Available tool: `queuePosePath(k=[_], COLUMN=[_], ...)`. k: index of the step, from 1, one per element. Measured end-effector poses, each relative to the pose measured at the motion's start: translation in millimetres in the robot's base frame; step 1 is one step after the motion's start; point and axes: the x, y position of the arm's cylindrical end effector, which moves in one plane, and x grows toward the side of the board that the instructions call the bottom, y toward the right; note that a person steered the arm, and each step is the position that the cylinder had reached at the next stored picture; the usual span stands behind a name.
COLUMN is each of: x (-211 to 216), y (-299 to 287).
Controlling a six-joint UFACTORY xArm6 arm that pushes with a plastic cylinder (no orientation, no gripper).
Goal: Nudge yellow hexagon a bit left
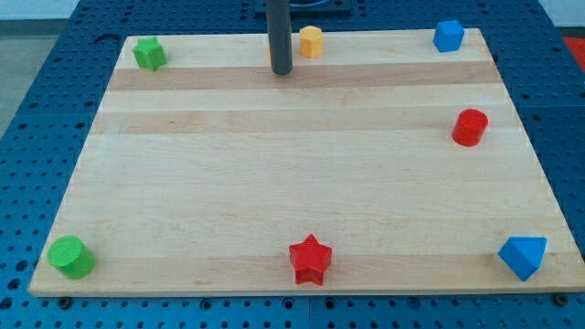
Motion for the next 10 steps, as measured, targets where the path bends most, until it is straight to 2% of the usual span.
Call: queuePosePath(k=[2, 7, 10], x=[-19.0, -31.6, -51.6], y=[30.5, 90.0, 91.4])
